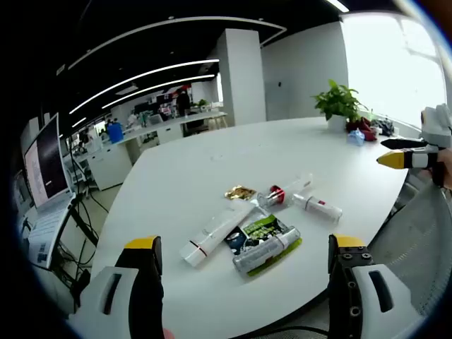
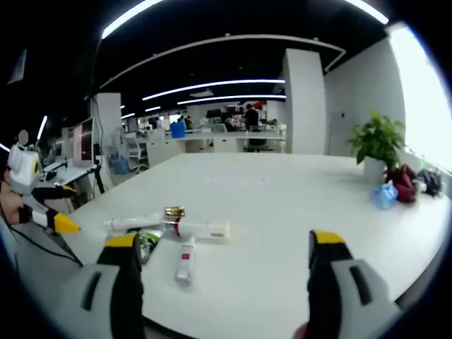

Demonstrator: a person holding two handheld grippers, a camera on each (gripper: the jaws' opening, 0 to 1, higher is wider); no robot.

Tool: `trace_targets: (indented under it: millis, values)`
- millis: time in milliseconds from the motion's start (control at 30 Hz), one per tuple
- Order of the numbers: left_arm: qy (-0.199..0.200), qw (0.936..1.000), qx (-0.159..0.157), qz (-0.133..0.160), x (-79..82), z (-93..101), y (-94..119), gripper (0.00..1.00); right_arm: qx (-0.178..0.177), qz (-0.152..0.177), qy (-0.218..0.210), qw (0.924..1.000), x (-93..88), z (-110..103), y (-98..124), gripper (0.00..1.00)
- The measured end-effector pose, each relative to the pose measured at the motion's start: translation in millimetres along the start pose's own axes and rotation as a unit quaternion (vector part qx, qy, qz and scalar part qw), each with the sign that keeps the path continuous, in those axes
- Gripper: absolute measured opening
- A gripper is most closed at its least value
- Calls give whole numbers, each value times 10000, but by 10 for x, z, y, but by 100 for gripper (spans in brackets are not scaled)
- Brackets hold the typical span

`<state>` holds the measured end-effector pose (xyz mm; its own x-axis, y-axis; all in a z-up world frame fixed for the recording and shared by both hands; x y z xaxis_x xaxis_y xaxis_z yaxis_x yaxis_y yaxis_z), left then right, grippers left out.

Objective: Arrange the skincare products in the storage area until every visible bottle or jar stands upright without overlapping.

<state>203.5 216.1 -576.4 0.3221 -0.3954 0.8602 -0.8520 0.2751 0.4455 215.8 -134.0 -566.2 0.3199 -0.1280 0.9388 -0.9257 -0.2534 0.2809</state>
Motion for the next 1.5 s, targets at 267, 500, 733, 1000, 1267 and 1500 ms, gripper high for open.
trace_targets:
  millis: [267,500,733,1000,1267,1500]
  values:
    - [-18,10000,-4,-23,9,12,2,96,-12,-25,26,10000,1,5,0,99]
    - [-37,10000,-9,-30,19,20,8,95,-22,-53,54,10000,-1,4,0,98]
    - [-45,10000,-2,-28,30,28,17,95,-22,-74,66,9999,-3,-2,0,98]
    - [-54,10000,3,-25,37,33,18,95,-27,-94,82,9999,-5,-2,-7,98]
    - [-83,10000,-8,-43,35,40,14,95,-26,-122,93,9999,-13,-1,-7,98]
    - [-80,10000,1,-50,26,38,9,95,-35,-126,108,9999,-15,2,-4,98]
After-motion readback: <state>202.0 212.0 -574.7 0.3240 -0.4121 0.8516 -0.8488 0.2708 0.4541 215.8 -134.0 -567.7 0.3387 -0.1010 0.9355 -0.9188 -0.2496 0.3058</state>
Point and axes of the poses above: the point that each gripper's makers call its tool centre point, and the gripper's own axes: y roughly backward along the fingers, z roughly to its right, x roughly out of its top, the point moved 9 cm from there along y, roughly backward along the fingers, and after that the axes turned 12 degrees about -y, right-handed, at the moved point
